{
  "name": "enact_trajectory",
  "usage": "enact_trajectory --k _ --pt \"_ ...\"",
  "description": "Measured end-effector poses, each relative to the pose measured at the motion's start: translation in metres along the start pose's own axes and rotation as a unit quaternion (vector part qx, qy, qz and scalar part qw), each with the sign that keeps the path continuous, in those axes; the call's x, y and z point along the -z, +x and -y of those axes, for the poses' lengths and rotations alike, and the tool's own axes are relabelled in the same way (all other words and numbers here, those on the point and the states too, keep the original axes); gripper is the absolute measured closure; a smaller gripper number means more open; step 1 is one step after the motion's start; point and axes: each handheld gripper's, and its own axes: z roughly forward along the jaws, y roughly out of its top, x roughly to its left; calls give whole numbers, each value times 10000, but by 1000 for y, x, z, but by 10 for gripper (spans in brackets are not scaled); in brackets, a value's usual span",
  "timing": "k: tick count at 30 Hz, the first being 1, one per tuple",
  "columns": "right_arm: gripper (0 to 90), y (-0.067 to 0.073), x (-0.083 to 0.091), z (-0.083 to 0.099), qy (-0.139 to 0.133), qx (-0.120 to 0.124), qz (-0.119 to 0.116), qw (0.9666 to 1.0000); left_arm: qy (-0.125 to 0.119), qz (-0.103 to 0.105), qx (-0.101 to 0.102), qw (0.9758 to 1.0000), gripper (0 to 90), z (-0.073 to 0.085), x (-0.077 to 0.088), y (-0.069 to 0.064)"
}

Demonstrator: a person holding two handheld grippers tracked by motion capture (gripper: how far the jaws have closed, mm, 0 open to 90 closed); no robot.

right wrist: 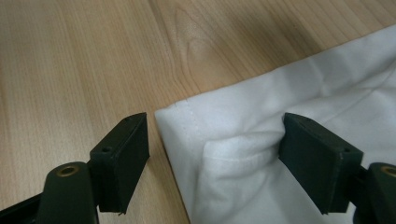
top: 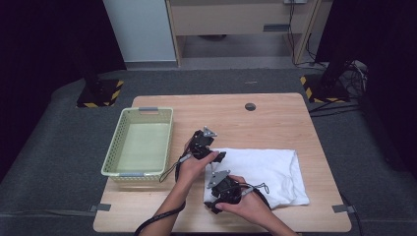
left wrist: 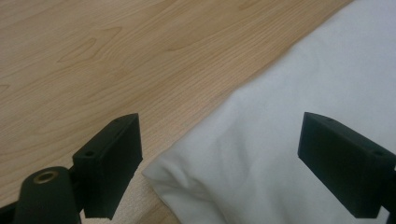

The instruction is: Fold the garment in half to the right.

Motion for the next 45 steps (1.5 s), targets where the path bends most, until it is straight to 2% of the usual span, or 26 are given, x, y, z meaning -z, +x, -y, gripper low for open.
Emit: enact_trajectory --k 3,8,17,19,21,24,31,35,38,42,45 --pt "296 3 0 0 7 65 159 9999 -11 -3 -16 10000 146 1 0 0" --pt "454 -2 3 2 -28 -102 266 9996 -31 -7 -10 10000 149 2 -1 0" --pt "721 -6 5 3 -25 7 554 9985 -43 -132 68 9999 147 4 -5 3" --pt "740 -7 6 3 -21 20 571 9984 -164 -198 67 9996 170 5 -3 4" --pt "751 -7 6 4 -24 10 586 9983 -251 -268 24 9993 233 5 -1 3" --pt "764 -7 6 4 -25 22 597 9982 -235 -352 -41 9991 322 6 0 5" --pt "785 -9 7 5 -33 48 612 9981 -162 -485 190 9985 442 21 -8 23" --pt "788 -9 7 5 -26 44 592 9982 -157 -449 323 9983 432 26 -13 28" --pt "789 -9 7 5 -16 49 605 9982 -108 -449 249 9986 399 25 -16 26" --pt "792 -9 7 4 -1 69 615 9981 -68 -453 281 9986 352 25 -19 26" --pt "795 -9 6 4 3 48 597 9982 -30 -430 225 9988 355 25 -18 26"
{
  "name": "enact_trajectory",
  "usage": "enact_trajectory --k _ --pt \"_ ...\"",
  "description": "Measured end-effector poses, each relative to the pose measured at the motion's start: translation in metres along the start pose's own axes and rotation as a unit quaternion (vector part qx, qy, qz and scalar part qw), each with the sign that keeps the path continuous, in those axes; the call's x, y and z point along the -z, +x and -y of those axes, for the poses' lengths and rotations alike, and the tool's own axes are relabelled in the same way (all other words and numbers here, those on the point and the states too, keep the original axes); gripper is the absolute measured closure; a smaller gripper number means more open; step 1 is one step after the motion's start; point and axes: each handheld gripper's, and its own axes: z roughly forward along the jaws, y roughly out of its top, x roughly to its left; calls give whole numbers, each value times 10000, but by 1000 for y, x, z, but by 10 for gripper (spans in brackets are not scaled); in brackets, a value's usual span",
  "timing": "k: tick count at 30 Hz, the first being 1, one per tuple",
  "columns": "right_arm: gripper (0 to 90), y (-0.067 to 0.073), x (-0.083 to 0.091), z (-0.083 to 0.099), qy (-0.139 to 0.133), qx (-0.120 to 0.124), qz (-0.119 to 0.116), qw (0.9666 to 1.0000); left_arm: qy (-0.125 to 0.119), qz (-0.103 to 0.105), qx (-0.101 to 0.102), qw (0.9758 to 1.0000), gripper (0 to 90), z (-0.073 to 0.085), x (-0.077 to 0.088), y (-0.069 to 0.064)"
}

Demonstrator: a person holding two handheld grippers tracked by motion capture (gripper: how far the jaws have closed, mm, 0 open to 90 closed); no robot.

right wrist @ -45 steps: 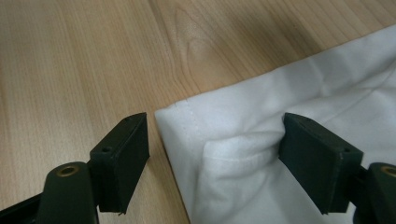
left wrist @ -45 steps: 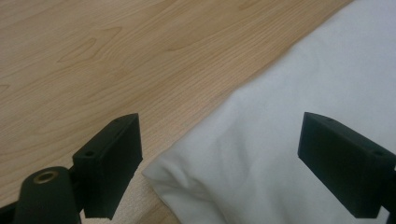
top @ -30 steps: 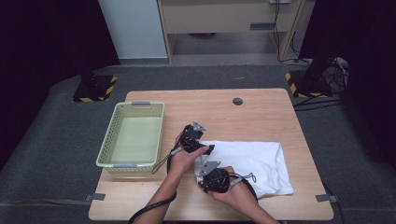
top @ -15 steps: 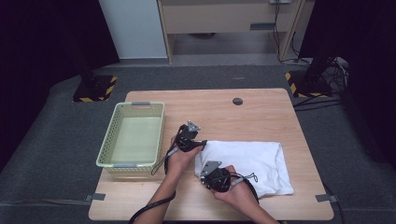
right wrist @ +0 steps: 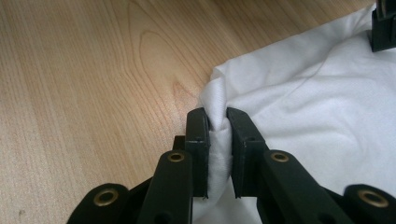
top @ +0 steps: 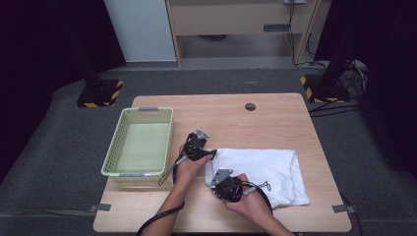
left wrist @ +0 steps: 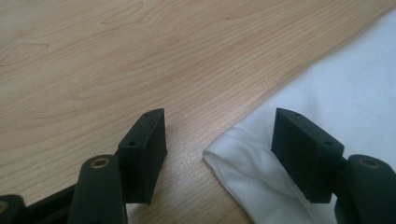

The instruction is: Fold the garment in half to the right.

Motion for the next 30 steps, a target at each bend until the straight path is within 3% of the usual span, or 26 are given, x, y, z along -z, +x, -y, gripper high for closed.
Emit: enact_trajectory --k 3,11,14,22,30 --pt "800 0 0 0 16 10 -11 10000 -14 62 -78 9999 409 1 2 -2" --pt "807 -1 0 -1 32 13 -17 10000 -46 373 -90 9993 730 3 4 -10" --pt "809 -2 0 0 29 -23 -50 10000 -44 409 -71 9991 783 2 4 -10" --pt "822 -3 2 2 -41 -32 -45 10000 -92 432 86 9990 838 -2 5 -11" --pt "826 -5 20 4 -296 -232 4 9993 -320 456 -1 9984 843 -18 21 -17"
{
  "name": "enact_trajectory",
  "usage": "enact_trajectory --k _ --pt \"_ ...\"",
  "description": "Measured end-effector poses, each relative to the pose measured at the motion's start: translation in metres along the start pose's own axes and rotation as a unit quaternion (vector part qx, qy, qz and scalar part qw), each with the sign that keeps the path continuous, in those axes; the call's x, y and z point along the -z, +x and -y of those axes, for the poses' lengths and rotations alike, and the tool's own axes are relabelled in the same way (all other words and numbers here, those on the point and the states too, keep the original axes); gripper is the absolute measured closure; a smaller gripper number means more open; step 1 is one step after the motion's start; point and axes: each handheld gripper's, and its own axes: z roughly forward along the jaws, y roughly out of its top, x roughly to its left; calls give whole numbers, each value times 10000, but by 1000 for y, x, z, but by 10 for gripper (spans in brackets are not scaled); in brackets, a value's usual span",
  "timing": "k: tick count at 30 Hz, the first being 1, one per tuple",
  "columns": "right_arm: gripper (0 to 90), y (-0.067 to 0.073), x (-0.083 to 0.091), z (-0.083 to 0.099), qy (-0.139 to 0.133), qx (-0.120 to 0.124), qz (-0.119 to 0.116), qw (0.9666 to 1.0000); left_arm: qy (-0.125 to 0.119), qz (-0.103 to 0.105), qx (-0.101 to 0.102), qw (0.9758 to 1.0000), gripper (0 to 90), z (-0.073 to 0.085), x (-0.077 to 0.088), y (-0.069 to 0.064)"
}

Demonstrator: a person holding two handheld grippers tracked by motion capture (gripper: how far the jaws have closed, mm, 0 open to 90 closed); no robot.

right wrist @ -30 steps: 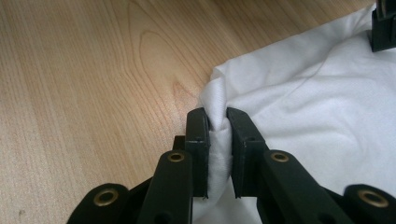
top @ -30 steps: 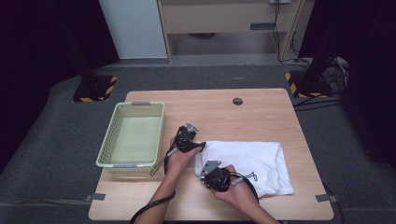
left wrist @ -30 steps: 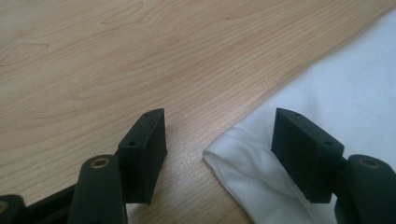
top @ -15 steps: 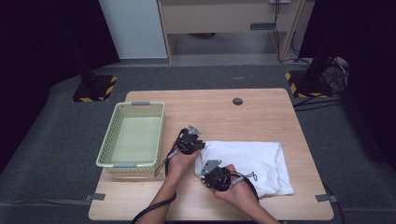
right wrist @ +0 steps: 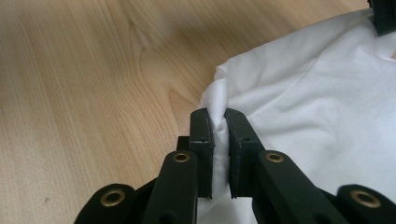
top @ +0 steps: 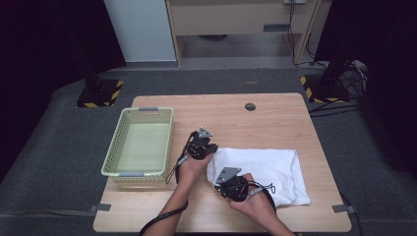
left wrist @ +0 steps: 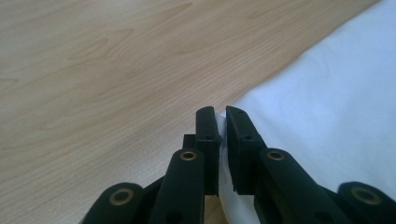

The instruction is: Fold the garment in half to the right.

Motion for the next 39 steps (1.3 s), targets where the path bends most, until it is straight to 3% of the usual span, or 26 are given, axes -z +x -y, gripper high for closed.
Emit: enact_trajectory --k 8,21,32,39 --pt "826 -1 14 -4 -123 -26 81 9999 -84 27 -84 9999 843 -15 9 -6" --pt "827 -4 24 -10 -245 -103 167 9995 -121 56 -213 9997 844 -33 17 -7" --pt "827 0 36 -27 -354 -72 307 9989 -351 16 -248 9991 845 -48 44 -6" --pt "827 4 44 -39 -471 -67 347 9983 -376 -37 -309 9988 845 -59 59 -5"
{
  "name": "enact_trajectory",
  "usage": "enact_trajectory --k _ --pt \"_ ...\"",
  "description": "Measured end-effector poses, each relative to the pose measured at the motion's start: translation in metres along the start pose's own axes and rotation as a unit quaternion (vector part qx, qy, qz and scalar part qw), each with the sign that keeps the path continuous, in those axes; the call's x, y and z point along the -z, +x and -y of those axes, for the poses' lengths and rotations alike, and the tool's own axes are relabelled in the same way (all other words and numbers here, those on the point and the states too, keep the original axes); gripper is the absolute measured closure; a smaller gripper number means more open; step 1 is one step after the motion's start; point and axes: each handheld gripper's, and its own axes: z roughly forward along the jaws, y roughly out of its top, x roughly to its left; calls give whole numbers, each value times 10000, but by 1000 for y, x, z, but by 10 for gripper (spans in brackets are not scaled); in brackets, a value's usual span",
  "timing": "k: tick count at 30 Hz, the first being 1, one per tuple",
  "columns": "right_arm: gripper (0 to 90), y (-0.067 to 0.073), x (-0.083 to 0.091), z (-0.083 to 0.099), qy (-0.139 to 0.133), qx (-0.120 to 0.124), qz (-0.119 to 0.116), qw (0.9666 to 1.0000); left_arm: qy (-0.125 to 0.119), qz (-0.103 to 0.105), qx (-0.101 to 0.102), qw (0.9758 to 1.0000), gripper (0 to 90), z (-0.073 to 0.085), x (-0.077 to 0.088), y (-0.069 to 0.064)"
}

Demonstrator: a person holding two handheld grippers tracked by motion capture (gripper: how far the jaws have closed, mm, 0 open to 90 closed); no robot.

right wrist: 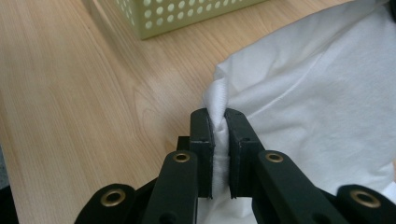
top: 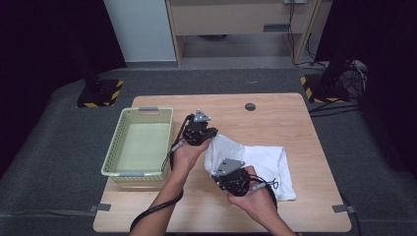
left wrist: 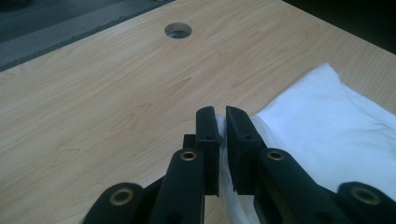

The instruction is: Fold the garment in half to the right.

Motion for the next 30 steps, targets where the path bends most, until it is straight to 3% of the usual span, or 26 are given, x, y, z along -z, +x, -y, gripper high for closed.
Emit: enact_trajectory --k 14,17,20,23,30 --pt "827 8 5 -29 -245 16 -23 9997 -100 -164 -72 9998 844 -13 30 9" --pt "827 10 2 -35 -304 -41 -106 9995 -134 -191 -57 9997 844 -13 36 12" --pt "827 10 0 -41 -367 -165 -268 9988 -235 -69 82 9997 844 -13 43 16" --pt "827 11 -1 -48 -453 -170 -324 9983 -227 -128 67 9996 844 -16 49 19" --pt "827 10 2 -52 -513 -185 -356 9979 -149 -210 -28 9997 844 -18 50 19"
